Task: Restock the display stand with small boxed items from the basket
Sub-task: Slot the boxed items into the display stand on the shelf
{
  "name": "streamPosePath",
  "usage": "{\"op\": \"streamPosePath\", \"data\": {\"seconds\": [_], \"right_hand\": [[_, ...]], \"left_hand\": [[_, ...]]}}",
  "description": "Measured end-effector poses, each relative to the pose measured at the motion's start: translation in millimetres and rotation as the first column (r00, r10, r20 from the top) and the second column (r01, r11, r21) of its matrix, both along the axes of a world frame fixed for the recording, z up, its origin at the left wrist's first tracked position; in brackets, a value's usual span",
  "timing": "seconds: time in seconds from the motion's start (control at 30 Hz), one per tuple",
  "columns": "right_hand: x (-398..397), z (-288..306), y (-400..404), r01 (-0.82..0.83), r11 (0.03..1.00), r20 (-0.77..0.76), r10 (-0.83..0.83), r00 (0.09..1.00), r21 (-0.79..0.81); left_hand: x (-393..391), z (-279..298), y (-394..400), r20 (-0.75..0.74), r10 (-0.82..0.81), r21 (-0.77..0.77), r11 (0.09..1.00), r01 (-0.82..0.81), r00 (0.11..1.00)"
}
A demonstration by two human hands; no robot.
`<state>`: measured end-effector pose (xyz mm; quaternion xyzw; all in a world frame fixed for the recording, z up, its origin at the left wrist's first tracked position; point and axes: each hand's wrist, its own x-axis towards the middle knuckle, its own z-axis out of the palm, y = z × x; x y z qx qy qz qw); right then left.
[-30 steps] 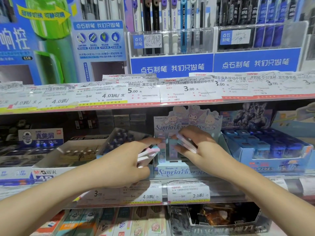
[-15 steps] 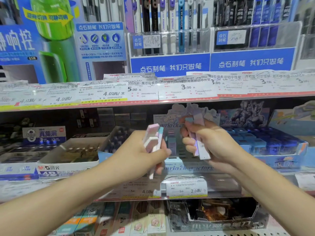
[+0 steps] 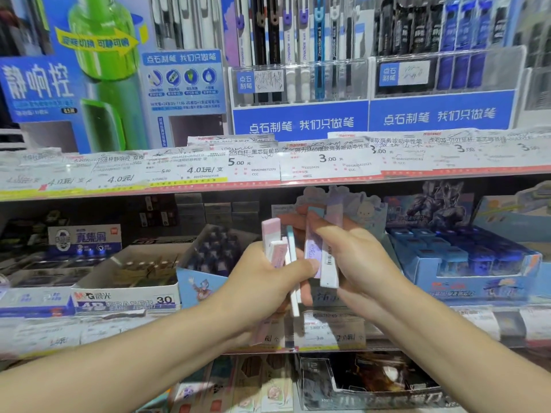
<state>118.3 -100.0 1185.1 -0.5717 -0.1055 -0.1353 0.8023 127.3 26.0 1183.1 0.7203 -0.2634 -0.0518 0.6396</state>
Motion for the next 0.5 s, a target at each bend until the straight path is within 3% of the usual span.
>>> {"op": "streamPosePath", "data": {"seconds": [0.1,0.17,0.3,0.5], "right_hand": [[1.4,4.0,-11.4,0.026,1.0,0.044,-0.025,0.999,-0.014],[1.4,5.6,-20.8,0.096,0.981,0.104,-0.079,0.991,-0.17],[0.2,3.6,-27.2,0.139,0.857,0.19,-0.049,0.981,-0.496],[1.5,7.3,-32.1,0.263,0.698,0.324,-0.047,0.945,-0.666]], "left_hand": [[2.7,0.3,4.6,0.006,0.034,0.033,0.999,-0.034,0.999],[5.6,0.6,8.1,0.017,0.025,0.07,0.997,-0.026,1.0],[8.0,0.8,10.3,0.037,-0.009,0.124,0.992,0.005,0.999],[18.0,4.3,13.7,0.164,-0.072,0.345,0.939,0.011,0.984]]}}
